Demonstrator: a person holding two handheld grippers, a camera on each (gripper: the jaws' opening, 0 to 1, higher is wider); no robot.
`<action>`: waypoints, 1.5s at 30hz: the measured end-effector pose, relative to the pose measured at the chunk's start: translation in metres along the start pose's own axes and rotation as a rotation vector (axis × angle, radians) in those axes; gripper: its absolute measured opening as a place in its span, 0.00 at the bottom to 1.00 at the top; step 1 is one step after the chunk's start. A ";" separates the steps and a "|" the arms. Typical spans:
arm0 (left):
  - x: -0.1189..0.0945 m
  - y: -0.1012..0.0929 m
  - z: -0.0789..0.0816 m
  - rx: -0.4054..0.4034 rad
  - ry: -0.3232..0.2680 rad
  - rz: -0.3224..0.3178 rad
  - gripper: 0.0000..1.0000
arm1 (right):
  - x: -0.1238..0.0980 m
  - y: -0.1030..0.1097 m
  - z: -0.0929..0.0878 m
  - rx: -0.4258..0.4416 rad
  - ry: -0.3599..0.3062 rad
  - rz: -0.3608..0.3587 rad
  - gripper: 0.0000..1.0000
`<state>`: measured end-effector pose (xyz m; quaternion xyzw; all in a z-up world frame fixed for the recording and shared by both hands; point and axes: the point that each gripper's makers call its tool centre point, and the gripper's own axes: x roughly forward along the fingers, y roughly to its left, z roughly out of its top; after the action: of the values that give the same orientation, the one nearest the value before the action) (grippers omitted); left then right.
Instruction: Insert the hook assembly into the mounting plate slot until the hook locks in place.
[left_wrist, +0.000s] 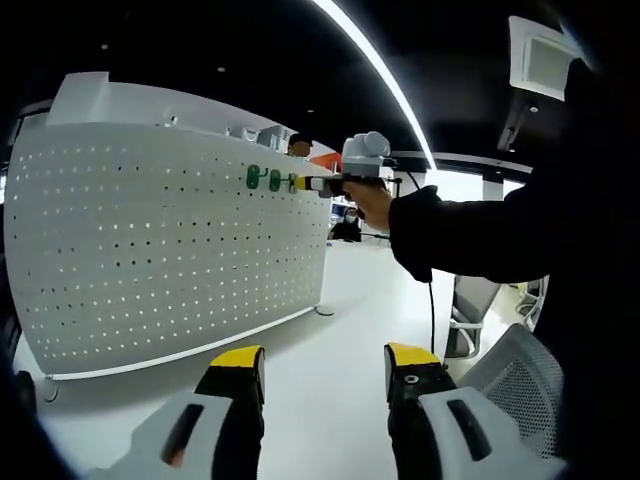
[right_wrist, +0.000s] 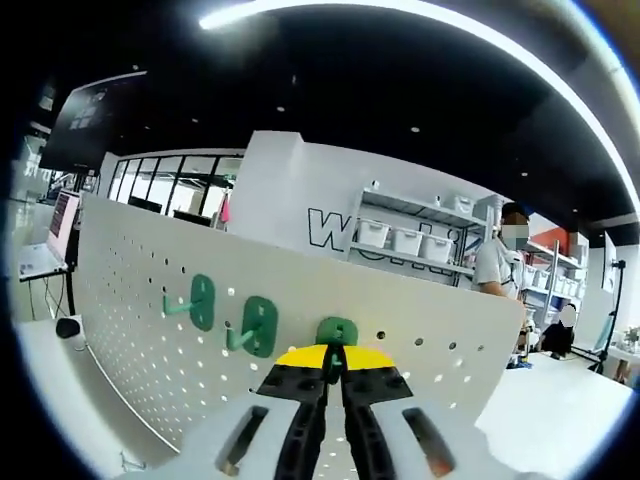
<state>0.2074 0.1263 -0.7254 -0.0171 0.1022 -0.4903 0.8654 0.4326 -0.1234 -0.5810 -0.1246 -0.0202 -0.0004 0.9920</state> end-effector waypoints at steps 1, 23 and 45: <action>0.000 0.000 0.000 0.000 0.000 -0.001 0.50 | 0.000 0.000 -0.001 -0.004 0.004 -0.001 0.02; 0.001 -0.004 -0.002 0.013 0.010 -0.011 0.49 | -0.031 0.001 -0.027 0.041 0.048 0.003 0.06; 0.003 -0.010 -0.008 0.041 0.036 -0.021 0.49 | -0.100 0.058 -0.018 0.081 -0.020 0.106 0.11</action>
<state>0.1991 0.1194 -0.7322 0.0082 0.1076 -0.5017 0.8583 0.3340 -0.0718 -0.6167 -0.0852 -0.0233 0.0541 0.9946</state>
